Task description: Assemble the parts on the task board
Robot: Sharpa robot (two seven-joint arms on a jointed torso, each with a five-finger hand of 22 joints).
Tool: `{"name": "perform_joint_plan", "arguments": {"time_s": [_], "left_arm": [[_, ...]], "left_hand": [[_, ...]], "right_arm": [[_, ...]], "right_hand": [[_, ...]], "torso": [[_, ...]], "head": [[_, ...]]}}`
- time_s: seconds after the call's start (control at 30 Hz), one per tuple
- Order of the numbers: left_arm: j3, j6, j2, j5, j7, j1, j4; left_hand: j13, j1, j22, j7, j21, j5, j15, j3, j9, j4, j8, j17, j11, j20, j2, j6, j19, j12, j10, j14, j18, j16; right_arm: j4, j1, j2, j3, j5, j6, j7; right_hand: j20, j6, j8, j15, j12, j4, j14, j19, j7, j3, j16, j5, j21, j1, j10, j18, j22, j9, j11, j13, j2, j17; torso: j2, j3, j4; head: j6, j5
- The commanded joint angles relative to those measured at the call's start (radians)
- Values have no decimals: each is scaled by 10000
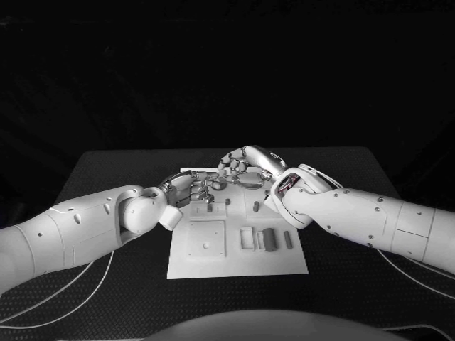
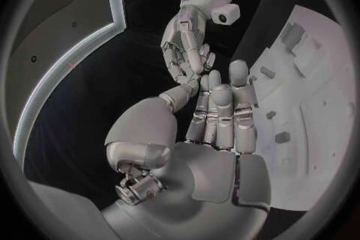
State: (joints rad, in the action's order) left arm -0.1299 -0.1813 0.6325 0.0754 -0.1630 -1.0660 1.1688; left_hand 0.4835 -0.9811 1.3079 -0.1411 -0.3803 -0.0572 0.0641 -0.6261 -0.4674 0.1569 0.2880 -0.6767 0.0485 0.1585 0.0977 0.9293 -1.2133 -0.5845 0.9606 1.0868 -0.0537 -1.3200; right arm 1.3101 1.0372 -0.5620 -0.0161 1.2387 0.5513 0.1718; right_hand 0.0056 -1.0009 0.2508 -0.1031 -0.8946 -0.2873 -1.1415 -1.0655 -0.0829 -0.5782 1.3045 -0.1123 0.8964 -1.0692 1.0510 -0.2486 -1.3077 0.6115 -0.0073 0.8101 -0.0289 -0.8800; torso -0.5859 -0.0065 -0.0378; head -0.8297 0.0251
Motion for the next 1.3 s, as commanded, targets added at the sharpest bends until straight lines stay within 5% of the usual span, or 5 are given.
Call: {"name": "perform_joint_plan", "arguments": {"time_s": [0.03,0.7,0.9,1.07,1.3], "left_arm": [[-7,91,12,-56,132,11,-22],[-7,586,16,-82,130,9,-114],[-7,2074,156,-1027,121,4,-387],[-5,3238,221,-2024,510,0,-437],[-1,3336,335,-3384,933,-45,70]], "left_hand": [[-10,4,219,-50,-63,18,-8,10,17,51,-38,18,-8,44,45,-16,-27,16,-56,-66,-109,-64],[-28,44,207,-100,-97,17,-26,23,30,90,-20,76,15,35,-155,-34,-98,-53,-56,-8,-153,-113],[-61,429,171,-388,14,49,-262,623,151,263,-311,174,268,-158,-1115,-675,93,-27,-493,-198,-198,-23],[35,512,133,-419,109,60,-332,1323,75,708,-189,290,314,-273,-1501,-736,125,-335,-616,-245,-363,20],[230,825,54,-188,215,56,-158,2099,-191,1033,516,421,133,-202,-1860,-396,-23,-973,-490,-125,-383,-8]], "right_arm": [[31,20,-9,18,18,10,125],[-5,21,-25,21,189,-215,15],[-15,23,-141,21,480,-215,-126],[34,38,-272,62,1016,-508,-608],[-157,162,-207,89,2235,-1432,-1842]], "right_hand": [[-4,-291,107,-88,4,-22,-17,-104,-184,-51,37,-19,41,39,101,-132,-170,54,4,-9,-26,-14],[-28,-312,115,-105,18,-16,-55,-145,-172,-56,29,-15,58,50,142,-132,-161,59,-10,-21,-55,-11],[-35,-316,116,-110,23,-20,-67,-156,-169,-56,25,-15,62,51,152,-132,-157,60,-14,-24,-82,-10],[-45,-322,116,-114,35,-12,-86,-171,-166,-44,15,-12,66,73,168,-132,-151,60,-18,-32,-157,-7],[-56,-317,99,-113,69,10,-105,-189,-169,-10,-19,-11,55,163,187,-132,-131,49,-15,-49,-378,2]], "torso": [[-1,3,-2],[2,5,0],[4,12,-2],[1,0,15],[2,-3,-1]], "head": [[-6,-8],[-4,-16],[21,-10],[35,24],[45,55]]}}
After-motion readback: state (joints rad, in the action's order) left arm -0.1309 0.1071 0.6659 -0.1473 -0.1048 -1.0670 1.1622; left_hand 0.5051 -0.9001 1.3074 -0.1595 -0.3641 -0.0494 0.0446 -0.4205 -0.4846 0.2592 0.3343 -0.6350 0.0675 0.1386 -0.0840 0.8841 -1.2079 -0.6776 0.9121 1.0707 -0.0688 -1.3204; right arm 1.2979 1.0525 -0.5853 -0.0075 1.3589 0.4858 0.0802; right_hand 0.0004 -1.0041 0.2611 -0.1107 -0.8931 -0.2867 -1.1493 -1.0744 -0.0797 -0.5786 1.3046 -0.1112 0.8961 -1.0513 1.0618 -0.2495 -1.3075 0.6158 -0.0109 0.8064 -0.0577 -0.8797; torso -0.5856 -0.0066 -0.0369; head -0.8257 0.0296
